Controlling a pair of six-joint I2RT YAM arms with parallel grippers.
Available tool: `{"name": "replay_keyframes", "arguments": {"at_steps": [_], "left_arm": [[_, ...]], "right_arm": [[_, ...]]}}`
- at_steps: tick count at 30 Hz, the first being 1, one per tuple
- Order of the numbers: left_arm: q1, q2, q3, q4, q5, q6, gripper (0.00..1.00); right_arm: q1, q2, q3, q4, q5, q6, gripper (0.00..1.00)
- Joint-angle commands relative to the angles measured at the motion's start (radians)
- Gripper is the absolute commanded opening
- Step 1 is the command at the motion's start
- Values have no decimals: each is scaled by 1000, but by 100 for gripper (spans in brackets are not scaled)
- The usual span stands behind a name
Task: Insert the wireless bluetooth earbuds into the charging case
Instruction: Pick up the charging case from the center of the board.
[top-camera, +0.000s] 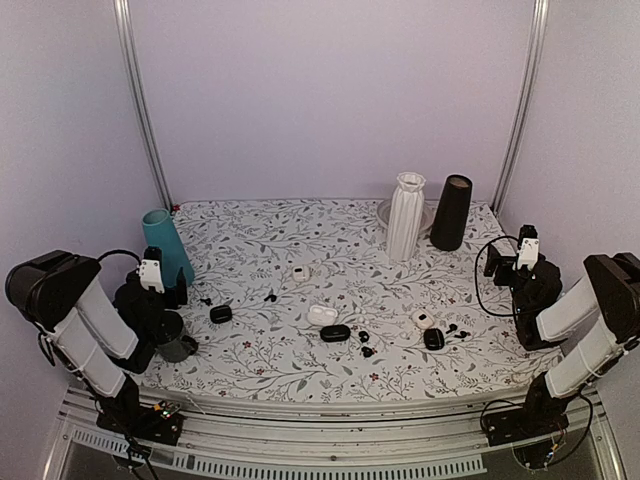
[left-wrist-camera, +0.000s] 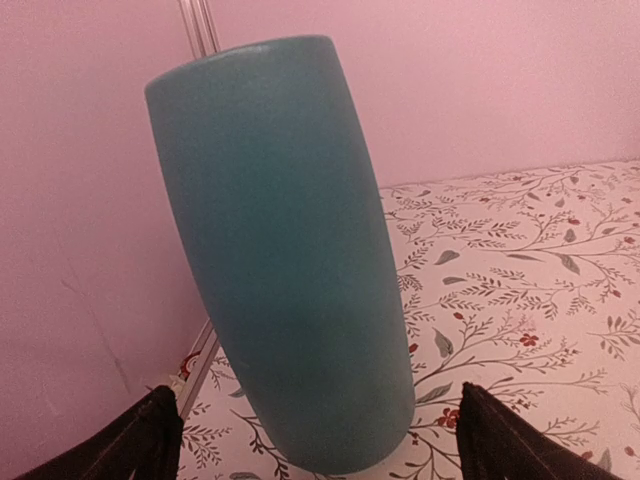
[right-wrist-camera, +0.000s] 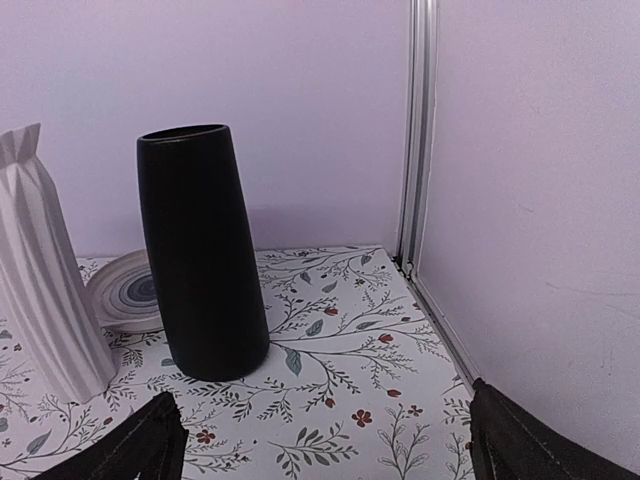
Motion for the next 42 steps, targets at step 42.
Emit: {"name": "replay_keyframes", "arguments": {"at_steps": [42], "left_arm": [[-282, -758, 686, -1583, 0, -459, 96]], "right_arm": [[336, -306, 679, -1143, 166, 232, 99]]}}
